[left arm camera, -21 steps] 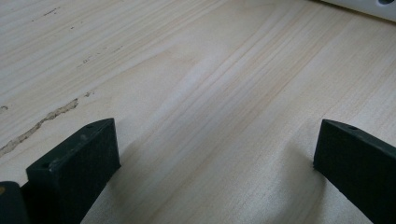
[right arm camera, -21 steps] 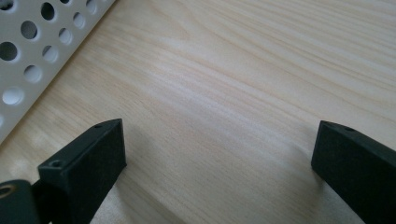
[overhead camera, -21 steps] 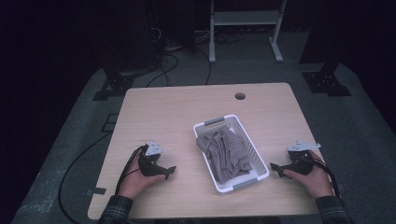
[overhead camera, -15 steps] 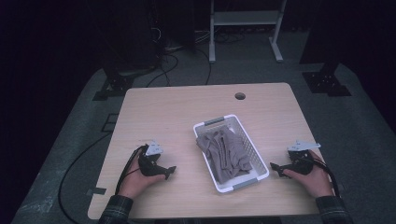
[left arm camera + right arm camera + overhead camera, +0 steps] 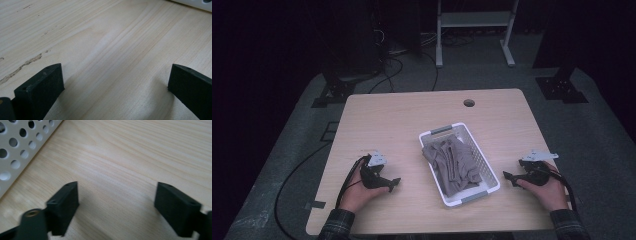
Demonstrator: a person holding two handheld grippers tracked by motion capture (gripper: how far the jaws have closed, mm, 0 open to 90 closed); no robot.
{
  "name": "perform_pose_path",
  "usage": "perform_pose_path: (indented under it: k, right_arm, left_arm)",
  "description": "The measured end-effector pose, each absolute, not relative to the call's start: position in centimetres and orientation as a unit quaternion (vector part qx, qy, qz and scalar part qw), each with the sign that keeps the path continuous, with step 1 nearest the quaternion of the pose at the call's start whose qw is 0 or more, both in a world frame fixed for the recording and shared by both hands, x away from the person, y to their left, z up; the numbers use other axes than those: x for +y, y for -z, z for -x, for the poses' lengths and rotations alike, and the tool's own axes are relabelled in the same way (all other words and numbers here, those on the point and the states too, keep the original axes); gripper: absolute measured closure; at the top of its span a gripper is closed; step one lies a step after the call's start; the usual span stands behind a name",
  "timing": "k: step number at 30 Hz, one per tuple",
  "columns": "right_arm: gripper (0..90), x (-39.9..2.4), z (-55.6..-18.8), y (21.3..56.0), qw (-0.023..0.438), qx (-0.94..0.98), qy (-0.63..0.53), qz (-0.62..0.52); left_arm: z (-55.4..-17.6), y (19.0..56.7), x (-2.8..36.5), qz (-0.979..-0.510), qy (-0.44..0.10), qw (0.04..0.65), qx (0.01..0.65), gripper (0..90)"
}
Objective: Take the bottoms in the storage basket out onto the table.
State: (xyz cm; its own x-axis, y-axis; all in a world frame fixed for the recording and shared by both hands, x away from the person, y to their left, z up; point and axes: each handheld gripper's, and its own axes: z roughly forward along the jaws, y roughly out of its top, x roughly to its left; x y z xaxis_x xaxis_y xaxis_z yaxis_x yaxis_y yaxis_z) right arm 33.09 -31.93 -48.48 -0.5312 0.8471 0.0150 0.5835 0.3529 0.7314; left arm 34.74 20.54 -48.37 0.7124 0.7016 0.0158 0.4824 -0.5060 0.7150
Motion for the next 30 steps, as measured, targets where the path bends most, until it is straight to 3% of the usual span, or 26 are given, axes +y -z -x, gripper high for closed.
perform_pose_path:
  k: [7, 30]
  right_arm:
    - [27.4, -32.3, -33.5, 47.9, 0.164, 0.797, -0.349, -0.465]
    - [29.7, -30.6, -34.6, 43.7, 0.151, 0.790, -0.396, -0.442]
  left_arm:
    - [-34.8, 48.4, 20.5, -0.854, -0.154, 0.356, 0.346, 0.0]
    - [-34.7, 48.4, 20.5, -0.855, -0.153, 0.357, 0.345, 0.0]
